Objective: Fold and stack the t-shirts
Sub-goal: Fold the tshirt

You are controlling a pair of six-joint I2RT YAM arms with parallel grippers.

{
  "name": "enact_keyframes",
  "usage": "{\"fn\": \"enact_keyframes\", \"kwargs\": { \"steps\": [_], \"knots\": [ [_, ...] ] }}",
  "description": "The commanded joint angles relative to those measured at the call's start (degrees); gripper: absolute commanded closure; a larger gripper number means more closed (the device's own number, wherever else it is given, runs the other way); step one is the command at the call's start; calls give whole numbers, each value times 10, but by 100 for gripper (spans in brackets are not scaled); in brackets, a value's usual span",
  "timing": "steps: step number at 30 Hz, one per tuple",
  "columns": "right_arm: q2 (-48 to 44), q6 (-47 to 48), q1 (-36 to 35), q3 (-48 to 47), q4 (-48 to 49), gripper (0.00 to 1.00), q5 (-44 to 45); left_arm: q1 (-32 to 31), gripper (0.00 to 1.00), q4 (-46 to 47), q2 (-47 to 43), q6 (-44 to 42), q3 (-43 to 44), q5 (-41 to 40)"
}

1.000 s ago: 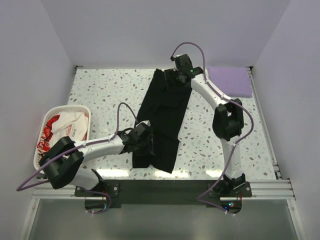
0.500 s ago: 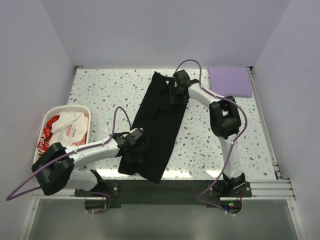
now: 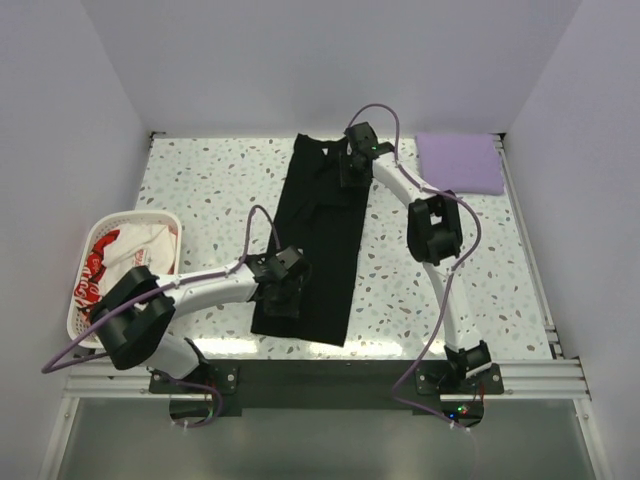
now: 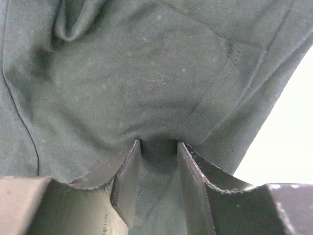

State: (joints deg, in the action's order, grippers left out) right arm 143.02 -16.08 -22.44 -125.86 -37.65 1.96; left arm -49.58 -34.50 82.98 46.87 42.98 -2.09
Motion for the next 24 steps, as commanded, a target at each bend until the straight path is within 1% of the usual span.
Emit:
{"fn": "enact_keyframes", "kwargs": {
  "steps": [1,4,6,9,12,14,15,18,19,21,24],
  "knots": [
    [66,43,19,-74,-36,58,28,-3,62,43,41,-5,42,18],
    [98,69,21,-124,-30,54,41,-5,61,75,66,15,51,45],
    [108,82,25,-137,-22,51,32,-9,61,100,74,28,51,67],
    [98,97,26,-140,-11,45,24,-11,57,104,66,31,54,70],
    [65,102,26,-121,1,40,18,-11,51,98,40,29,54,66],
    [37,101,25,-111,2,37,16,-11,49,87,22,23,56,60],
    [26,100,25,-108,3,34,13,-12,48,84,4,20,57,57],
    [-17,92,27,-98,5,30,8,-11,45,70,-40,14,56,37],
    [-29,83,27,-92,5,27,3,-11,44,66,-51,12,55,31],
    [-63,70,30,-86,6,26,-5,-12,42,57,-78,4,54,7],
    [-103,38,35,-52,13,26,-41,-12,42,70,-86,-26,54,7]
  ]
}}
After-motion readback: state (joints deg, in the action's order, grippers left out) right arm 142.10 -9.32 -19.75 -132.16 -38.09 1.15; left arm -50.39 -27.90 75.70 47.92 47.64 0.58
